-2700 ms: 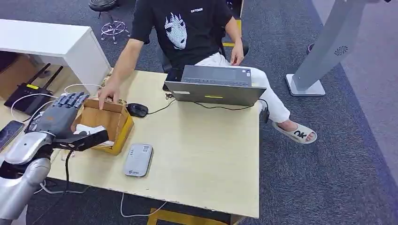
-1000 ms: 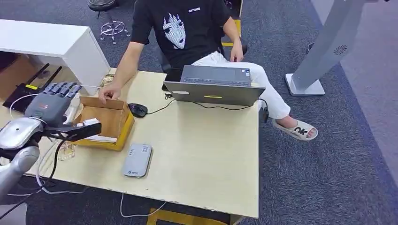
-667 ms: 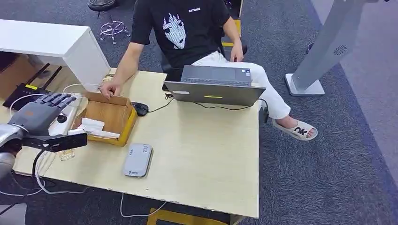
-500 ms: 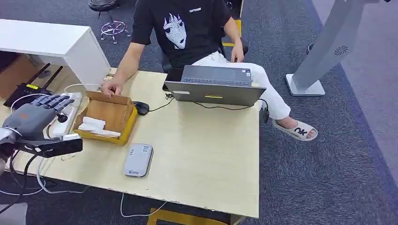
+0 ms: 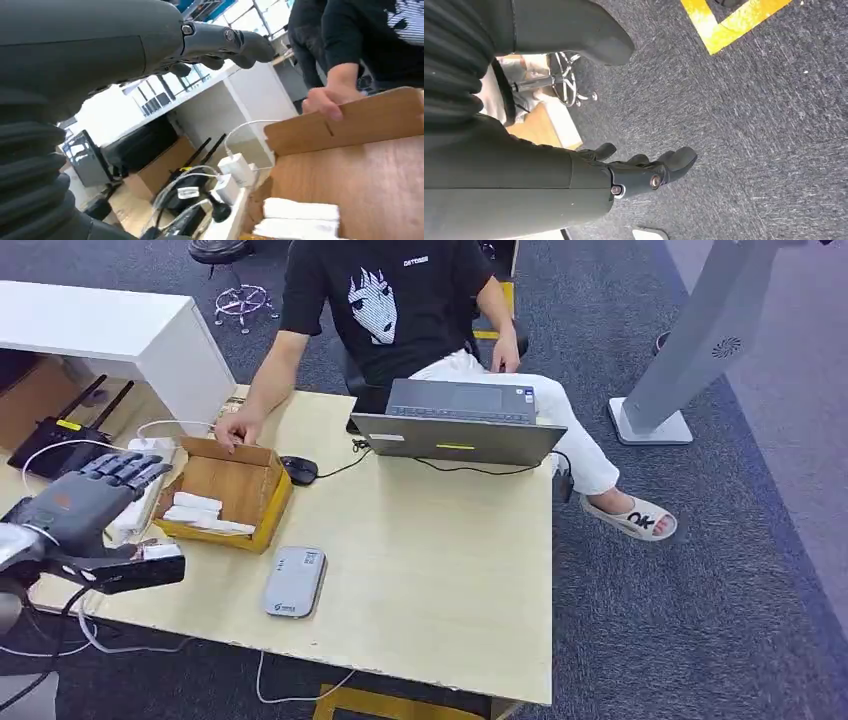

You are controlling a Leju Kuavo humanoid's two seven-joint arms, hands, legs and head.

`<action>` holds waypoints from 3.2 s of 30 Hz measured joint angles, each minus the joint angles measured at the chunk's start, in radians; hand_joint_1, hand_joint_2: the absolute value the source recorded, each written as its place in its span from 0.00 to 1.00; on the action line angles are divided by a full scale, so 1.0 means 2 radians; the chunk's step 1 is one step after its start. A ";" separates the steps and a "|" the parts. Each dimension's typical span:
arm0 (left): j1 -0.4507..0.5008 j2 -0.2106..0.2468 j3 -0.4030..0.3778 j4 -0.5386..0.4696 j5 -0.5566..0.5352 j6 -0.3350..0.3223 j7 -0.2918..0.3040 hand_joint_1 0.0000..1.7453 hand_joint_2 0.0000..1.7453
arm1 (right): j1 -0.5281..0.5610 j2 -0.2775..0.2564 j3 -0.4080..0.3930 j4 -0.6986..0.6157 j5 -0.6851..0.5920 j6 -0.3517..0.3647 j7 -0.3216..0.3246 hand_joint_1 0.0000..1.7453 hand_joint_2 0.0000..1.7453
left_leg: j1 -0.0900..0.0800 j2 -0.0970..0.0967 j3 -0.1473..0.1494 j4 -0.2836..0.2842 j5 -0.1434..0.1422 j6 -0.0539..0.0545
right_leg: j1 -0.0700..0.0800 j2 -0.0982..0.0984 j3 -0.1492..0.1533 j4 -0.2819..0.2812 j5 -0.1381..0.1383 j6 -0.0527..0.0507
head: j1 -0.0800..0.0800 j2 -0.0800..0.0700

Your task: Pass the card to the sensor for recognition and then transmit it.

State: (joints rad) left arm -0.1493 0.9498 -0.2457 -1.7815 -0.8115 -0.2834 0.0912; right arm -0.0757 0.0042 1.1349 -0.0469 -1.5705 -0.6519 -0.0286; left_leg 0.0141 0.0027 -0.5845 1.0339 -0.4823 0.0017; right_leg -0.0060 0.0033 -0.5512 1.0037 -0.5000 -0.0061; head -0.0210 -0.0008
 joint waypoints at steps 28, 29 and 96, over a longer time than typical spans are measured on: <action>-0.054 -0.184 -0.080 0.224 -0.097 0.124 0.000 0.00 1.00 | -0.004 -0.001 0.029 0.000 0.004 0.010 0.005 0.00 1.00 | 0.000 0.000 0.000 0.000 0.000 0.000 | 0.000 0.000 0.000 0.000 0.000 0.000 | 0.000 0.000; -0.056 -0.187 -0.080 0.228 -0.100 0.128 0.000 0.00 1.00 | -0.004 -0.001 0.031 0.000 0.004 0.010 0.005 0.00 1.00 | 0.000 0.000 0.000 0.000 0.000 0.000 | 0.000 0.000 0.000 0.000 0.000 0.000 | 0.000 0.000; -0.192 -0.235 -0.026 0.275 -0.169 0.157 0.013 1.00 1.00 | -0.005 -0.006 0.054 0.000 0.000 0.009 0.002 0.00 1.00 | 0.000 0.000 0.000 0.000 0.001 0.000 | 0.000 0.000 0.000 0.000 0.001 0.000 | 0.000 0.000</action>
State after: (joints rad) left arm -0.5335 0.4807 -0.2979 -1.2310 -1.1490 0.0297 0.1179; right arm -0.0861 -0.0080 1.2425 -0.0465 -1.5705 -0.6340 -0.0240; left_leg 0.0141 0.0018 -0.5845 1.0342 -0.4812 0.0017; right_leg -0.0060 0.0029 -0.5514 1.0039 -0.4985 -0.0057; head -0.0206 -0.0008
